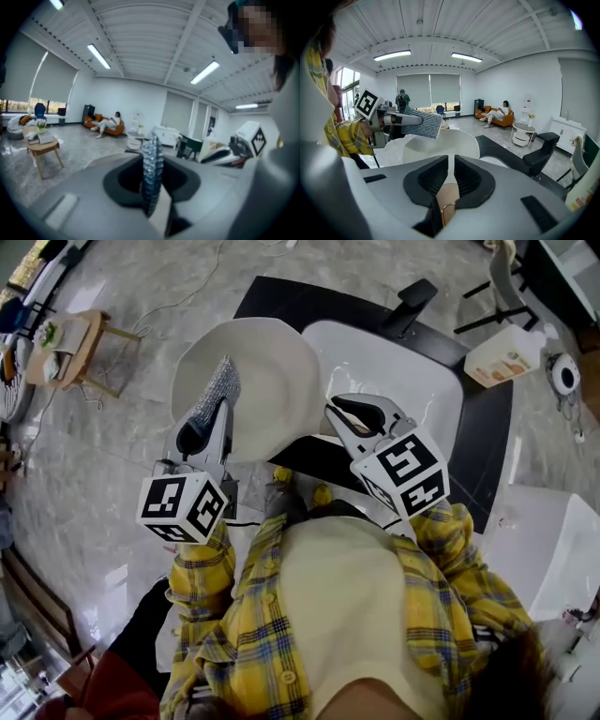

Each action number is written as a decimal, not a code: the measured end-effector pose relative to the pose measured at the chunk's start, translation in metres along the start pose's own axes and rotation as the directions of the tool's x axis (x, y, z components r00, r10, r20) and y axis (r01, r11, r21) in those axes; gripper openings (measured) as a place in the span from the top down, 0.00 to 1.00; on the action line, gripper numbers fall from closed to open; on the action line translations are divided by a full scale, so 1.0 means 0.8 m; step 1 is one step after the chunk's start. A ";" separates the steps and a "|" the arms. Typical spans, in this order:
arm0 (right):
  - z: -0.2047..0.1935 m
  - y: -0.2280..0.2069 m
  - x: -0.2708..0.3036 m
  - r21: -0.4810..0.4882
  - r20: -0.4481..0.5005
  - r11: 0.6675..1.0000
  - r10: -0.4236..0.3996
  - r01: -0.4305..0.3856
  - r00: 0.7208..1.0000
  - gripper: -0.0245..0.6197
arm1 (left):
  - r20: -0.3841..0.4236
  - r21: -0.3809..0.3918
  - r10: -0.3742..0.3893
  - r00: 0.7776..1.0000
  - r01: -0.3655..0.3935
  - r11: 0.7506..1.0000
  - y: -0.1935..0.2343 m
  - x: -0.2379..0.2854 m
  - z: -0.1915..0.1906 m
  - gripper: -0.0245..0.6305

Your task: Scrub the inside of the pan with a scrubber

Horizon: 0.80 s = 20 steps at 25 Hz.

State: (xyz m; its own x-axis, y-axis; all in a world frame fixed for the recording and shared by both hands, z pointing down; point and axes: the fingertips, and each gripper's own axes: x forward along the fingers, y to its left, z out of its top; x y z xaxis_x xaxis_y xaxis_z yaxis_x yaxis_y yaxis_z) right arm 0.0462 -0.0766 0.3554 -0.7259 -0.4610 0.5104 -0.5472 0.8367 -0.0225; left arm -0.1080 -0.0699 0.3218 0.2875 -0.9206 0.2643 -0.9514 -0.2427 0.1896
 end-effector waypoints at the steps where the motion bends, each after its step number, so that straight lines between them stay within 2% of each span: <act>1: -0.001 -0.004 0.003 0.007 -0.008 1.000 -0.015 0.015 1.000 0.94 | -0.009 0.002 -0.011 1.000 0.011 1.000 0.002 0.007 -0.001 0.85; 7: -0.009 -0.026 0.023 0.074 -0.069 0.992 -0.095 0.100 0.993 0.94 | -0.081 0.034 -0.036 0.996 0.039 0.999 0.031 0.051 -0.004 0.85; 16: -0.025 -0.058 0.053 0.192 -0.158 0.960 -0.176 0.205 0.972 0.94 | -0.173 0.037 -0.136 0.976 0.144 0.989 0.046 0.114 -0.022 0.85; 20: -0.025 -0.064 0.067 0.219 -0.185 0.945 -0.205 0.244 0.961 0.94 | -0.234 0.093 -0.119 0.965 0.144 0.985 0.059 0.130 -0.036 0.85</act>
State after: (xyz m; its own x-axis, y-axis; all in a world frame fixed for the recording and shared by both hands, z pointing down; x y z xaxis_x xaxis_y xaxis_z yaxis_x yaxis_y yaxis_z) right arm 0.0433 -0.1383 0.4010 -0.5084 -0.5602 0.6540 -0.7853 0.6133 -0.0851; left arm -0.1199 -0.1682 0.3854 0.4162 -0.7878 0.4540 -0.9063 -0.3999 0.1369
